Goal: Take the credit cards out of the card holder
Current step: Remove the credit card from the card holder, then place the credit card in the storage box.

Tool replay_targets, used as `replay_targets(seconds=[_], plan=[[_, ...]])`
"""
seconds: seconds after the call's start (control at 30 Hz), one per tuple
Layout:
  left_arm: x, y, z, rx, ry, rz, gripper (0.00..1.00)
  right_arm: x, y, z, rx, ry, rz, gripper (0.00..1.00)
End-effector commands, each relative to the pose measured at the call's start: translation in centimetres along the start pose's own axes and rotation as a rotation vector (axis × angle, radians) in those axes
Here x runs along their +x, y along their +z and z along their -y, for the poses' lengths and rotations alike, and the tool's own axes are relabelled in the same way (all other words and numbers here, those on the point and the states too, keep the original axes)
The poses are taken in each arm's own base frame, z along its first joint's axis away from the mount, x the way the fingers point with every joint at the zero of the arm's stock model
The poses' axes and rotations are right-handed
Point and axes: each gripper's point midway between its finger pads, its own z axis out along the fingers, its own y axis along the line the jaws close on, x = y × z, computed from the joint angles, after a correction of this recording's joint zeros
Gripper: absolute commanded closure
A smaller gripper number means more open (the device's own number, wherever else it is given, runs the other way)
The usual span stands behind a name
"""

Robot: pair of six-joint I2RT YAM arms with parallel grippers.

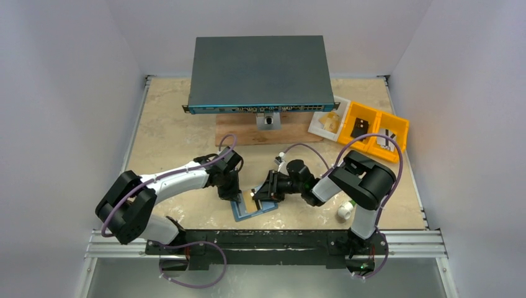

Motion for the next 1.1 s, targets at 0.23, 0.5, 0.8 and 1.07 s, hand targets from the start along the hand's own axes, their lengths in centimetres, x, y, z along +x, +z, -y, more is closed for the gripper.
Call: replay_targets(seconds=[0.23,0.5,0.8,1.07], plan=[[0.8,1.1,-3.8,-0.165,0.023,-0.025,1.0,0.1,0.3,1.5,0.051,-0.024,-0.012,1.0],[0.9,0.8,-4.4,-0.192,0.026,-0.03,1.0,-1.1,-1.9,2.3,0.155,-0.047,0.086,1.0],[0.3,0.0,-3.3,-0.138,0.041,0.007,1.0,-2.4,-4.8,1.5,0.206,-0.095,0.178,1.0],[-1.5,-3.0,0.8,0.011,0.108,0.077,1.0,-3.5,-6.0,-0.8,0.195,-0.13,0.229,1.0]])
